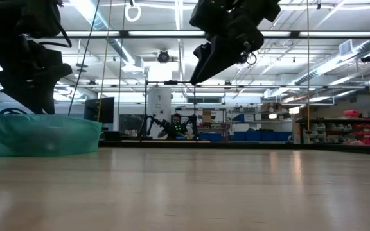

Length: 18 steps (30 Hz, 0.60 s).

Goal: Pick and place USB-C Cables
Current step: Move the green bin to the center of the table

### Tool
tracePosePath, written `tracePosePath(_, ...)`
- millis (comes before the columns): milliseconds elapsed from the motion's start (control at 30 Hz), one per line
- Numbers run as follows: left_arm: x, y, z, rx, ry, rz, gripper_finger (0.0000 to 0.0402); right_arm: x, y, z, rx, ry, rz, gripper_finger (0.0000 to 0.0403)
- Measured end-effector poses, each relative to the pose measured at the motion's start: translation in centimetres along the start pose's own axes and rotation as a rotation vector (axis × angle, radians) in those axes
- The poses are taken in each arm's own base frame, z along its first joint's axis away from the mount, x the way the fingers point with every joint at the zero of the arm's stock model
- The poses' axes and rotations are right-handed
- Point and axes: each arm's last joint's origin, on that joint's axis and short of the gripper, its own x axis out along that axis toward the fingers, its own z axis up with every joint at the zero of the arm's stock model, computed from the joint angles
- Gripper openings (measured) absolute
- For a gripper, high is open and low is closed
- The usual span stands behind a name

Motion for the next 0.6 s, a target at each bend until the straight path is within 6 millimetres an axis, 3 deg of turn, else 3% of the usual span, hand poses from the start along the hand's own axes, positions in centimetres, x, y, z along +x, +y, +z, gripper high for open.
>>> tracePosePath(600,0.00,0.02,-0.01,-0.002,0.002,0.002,0.0160,0.04,0.33,0.12,-0.008,-0.001,0.006,0.0169)
